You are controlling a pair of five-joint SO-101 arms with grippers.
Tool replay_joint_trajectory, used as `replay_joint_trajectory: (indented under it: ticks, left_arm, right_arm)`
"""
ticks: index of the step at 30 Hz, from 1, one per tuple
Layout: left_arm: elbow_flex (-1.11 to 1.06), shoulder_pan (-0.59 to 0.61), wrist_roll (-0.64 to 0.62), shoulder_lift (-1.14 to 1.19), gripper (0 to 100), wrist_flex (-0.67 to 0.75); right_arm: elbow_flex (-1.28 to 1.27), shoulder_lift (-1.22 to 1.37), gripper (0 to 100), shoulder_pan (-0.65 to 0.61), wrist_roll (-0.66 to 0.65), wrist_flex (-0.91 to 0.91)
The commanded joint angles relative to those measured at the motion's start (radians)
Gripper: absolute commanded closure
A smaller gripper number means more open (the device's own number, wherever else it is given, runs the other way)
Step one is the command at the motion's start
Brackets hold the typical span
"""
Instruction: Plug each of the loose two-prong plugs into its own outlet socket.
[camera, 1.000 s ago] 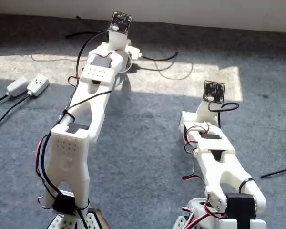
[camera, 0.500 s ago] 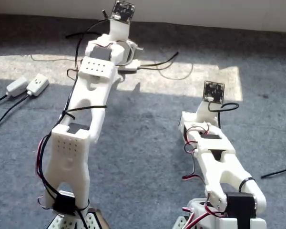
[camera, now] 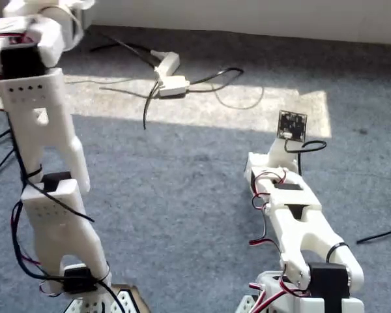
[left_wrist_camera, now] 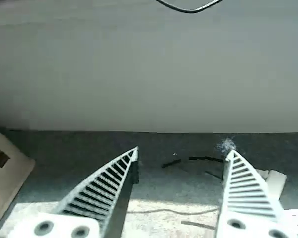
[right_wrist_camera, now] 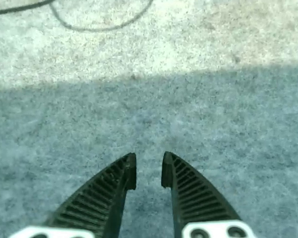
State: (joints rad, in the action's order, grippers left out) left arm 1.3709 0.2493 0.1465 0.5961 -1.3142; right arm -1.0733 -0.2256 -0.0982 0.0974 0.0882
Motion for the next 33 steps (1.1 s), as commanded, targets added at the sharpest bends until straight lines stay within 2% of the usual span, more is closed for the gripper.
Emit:
replay_joint_trajectory:
  ticks: [1, 5, 13, 17, 21, 29, 33]
  left_arm:
    - [0.062, 0.122, 0.130, -0.059, 73, -0.129]
    - [-0.039, 0.206, 0.256, -0.058, 73, -0.175]
    - [-0.246, 0.292, 0.491, -0.056, 73, -0.164]
    - [-0.403, 0.340, 0.692, -0.015, 73, -0.011]
    - [-0.463, 0.406, 0.766, 0.096, 73, 0.120]
    - [-0.464, 0.438, 0.888, 0.243, 73, 0.123]
    - [-0.466, 0.435, 0.961, 0.280, 73, 0.078]
  right_arm:
    - [0.041, -0.004, 89.9, -0.004, 0.002, -0.019]
    - [0.039, -0.004, 89.9, -0.004, 0.002, -0.019]
    - [0.039, -0.004, 89.9, -0.004, 0.002, -0.019]
    - [0.039, -0.004, 89.9, -0.004, 0.002, -0.019]
    - [0.039, -0.004, 89.9, -0.005, 0.002, -0.019]
    - [0.041, -0.004, 89.9, -0.007, 0.002, -0.019]
    - [0.041, -0.004, 89.9, -0.007, 0.002, -0.019]
